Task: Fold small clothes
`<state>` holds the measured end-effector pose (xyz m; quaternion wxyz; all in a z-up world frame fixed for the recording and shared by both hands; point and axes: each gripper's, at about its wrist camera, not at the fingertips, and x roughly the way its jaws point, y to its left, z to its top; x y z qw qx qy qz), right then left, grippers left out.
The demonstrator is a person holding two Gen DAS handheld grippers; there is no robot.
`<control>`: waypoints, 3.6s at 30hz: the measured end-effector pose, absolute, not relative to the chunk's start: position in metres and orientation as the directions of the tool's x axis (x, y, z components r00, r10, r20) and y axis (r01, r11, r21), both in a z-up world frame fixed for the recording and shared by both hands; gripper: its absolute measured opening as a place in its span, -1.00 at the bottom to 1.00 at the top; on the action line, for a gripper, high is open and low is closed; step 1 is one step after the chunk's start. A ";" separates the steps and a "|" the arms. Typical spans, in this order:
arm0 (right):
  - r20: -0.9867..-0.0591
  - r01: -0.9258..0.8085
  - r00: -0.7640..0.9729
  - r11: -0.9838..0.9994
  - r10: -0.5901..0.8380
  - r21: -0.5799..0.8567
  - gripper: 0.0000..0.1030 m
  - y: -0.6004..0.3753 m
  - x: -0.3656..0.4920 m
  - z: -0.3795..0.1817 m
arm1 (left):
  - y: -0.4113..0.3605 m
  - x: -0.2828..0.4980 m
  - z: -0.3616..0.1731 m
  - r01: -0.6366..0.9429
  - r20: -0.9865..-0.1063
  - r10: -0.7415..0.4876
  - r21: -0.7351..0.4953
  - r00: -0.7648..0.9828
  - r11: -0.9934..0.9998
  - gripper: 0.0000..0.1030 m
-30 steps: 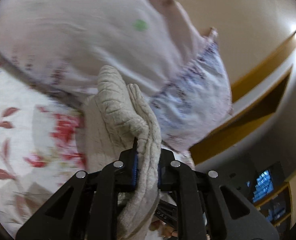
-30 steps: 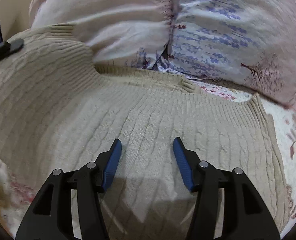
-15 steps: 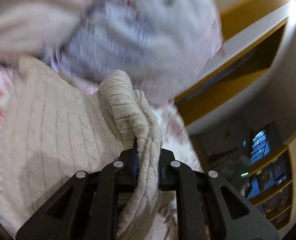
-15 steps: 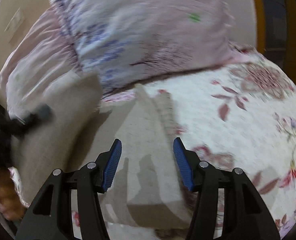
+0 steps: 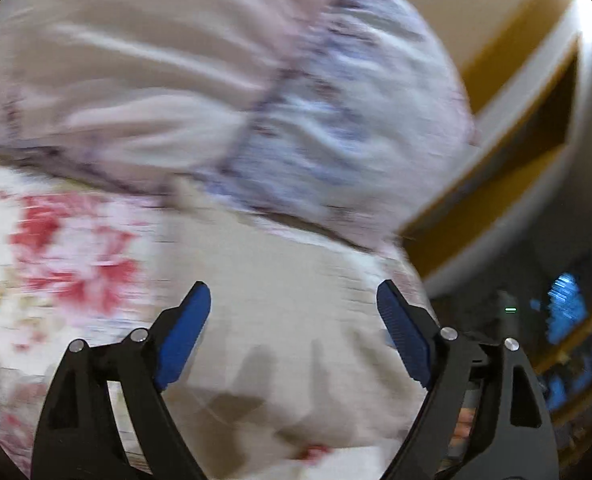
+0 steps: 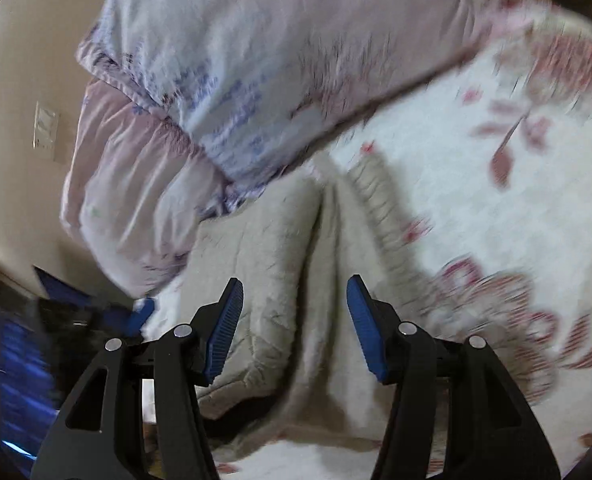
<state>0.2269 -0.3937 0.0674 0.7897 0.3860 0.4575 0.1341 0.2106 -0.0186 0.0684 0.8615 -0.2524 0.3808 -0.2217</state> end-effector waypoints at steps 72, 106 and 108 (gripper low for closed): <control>-0.623 0.083 0.652 0.777 0.431 0.624 -0.06 -0.401 0.135 0.105 | -0.027 0.171 0.021 0.202 -0.603 -0.713 -0.695 0.357 0.690 0.29; -0.632 0.231 0.640 0.675 0.437 0.701 -0.03 -0.452 0.184 0.073 | -0.032 0.197 0.023 0.200 -0.612 -0.694 -0.678 0.380 0.707 0.43; -0.651 0.258 0.609 0.663 0.452 0.702 -0.03 -0.453 0.205 0.063 | -0.035 0.205 0.020 0.182 -0.627 -0.681 -0.671 0.379 0.719 0.44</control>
